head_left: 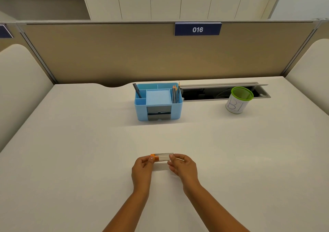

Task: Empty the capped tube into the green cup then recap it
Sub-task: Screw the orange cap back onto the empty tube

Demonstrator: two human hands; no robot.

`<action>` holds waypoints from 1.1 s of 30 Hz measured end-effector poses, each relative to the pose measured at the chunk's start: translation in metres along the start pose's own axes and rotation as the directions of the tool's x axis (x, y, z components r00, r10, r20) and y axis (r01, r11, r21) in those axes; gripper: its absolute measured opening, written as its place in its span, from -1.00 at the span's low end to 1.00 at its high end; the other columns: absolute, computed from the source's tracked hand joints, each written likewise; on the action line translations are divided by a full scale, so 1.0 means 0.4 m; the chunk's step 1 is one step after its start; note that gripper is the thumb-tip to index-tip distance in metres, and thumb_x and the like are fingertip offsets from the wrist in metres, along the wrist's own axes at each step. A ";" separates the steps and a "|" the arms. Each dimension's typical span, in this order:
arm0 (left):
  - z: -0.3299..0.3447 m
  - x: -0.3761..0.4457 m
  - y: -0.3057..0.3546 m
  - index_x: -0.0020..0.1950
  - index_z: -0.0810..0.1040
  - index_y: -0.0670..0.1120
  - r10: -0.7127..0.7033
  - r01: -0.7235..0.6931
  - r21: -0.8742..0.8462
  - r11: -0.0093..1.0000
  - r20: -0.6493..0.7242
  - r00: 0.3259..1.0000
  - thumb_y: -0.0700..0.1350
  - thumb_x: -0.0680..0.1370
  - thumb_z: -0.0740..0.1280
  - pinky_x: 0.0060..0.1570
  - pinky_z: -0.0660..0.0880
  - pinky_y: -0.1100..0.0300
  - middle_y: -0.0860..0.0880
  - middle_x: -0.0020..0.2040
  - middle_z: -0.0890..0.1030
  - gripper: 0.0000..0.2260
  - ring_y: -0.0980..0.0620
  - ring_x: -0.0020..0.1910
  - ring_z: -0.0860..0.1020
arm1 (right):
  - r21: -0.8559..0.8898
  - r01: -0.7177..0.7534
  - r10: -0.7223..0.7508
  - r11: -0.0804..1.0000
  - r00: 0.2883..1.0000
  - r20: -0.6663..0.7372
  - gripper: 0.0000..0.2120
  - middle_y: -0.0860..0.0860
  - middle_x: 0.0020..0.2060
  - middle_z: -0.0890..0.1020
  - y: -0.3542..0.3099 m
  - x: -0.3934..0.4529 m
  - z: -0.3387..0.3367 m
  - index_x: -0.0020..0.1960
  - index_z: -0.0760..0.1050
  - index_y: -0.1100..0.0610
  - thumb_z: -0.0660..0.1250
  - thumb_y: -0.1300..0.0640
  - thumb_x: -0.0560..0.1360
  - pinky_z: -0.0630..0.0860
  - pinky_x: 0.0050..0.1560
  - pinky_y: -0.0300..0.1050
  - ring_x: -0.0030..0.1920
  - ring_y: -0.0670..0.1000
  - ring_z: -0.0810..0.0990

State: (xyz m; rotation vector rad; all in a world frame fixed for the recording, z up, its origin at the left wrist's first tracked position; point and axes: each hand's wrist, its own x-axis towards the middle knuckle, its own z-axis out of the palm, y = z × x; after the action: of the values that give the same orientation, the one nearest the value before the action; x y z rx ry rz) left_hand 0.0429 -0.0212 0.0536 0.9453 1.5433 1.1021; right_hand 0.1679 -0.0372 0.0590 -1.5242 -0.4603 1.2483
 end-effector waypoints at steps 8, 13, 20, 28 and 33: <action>0.033 0.050 0.067 0.25 0.47 -0.11 0.075 -0.071 0.199 0.977 -0.013 0.997 -0.10 0.54 0.23 0.17 0.41 0.07 -0.17 0.26 0.49 -0.71 -0.12 0.19 0.46 | -0.225 0.120 -0.115 0.967 0.993 0.037 -0.67 0.00 -0.10 0.59 -0.028 0.046 0.039 0.27 0.45 0.01 0.29 0.16 0.52 0.53 -0.16 -0.28 -0.19 -0.07 0.56; 0.062 0.114 0.139 0.32 0.37 -0.08 0.117 -0.115 0.178 0.977 -0.002 0.993 -0.13 0.54 0.23 0.20 0.38 0.06 -0.16 0.35 0.40 -0.66 -0.11 0.27 0.42 | -0.272 0.160 -0.145 0.949 0.986 0.076 -0.54 -0.04 -0.25 0.47 -0.084 0.092 0.093 0.36 0.32 -0.09 0.25 0.20 0.51 0.48 -0.24 -0.30 -0.25 -0.06 0.46; 0.094 0.215 0.227 0.33 0.36 -0.05 0.223 -0.225 0.160 0.961 0.029 0.974 -0.18 0.55 0.21 0.24 0.38 0.02 -0.12 0.35 0.42 -0.66 -0.10 0.30 0.40 | -0.290 0.303 -0.270 0.908 0.951 0.149 -0.47 -0.04 -0.30 0.44 -0.225 0.188 0.162 0.42 0.23 -0.04 0.22 0.24 0.50 0.42 -0.27 -0.28 -0.29 -0.10 0.41; 0.136 0.310 0.250 0.37 0.29 -0.04 0.328 -0.342 0.251 0.905 0.098 0.939 -0.26 0.53 0.24 0.21 0.42 0.08 -0.15 0.38 0.36 -0.58 -0.11 0.33 0.35 | -0.406 0.361 -0.322 0.839 0.933 0.163 -0.43 -0.11 -0.31 0.42 -0.283 0.266 0.192 0.46 0.16 0.03 0.23 0.26 0.49 0.54 -0.09 -0.14 -0.29 -0.07 0.45; 0.151 0.341 0.241 0.39 0.26 -0.09 0.372 -0.365 0.377 0.851 0.057 0.926 -0.27 0.51 0.26 0.29 0.34 0.01 -0.19 0.40 0.35 -0.54 -0.14 0.37 0.30 | -0.469 0.375 -0.331 0.799 0.927 0.177 -0.45 -0.03 -0.16 0.43 -0.288 0.295 0.203 0.46 0.17 0.07 0.22 0.24 0.51 0.53 -0.05 -0.13 -0.30 -0.09 0.45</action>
State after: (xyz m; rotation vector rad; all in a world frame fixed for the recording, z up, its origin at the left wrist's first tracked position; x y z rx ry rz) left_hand 0.0770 0.1463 0.1026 1.5558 1.6669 1.0881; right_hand 0.1773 0.1377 0.1147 -1.7046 -1.1446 0.9356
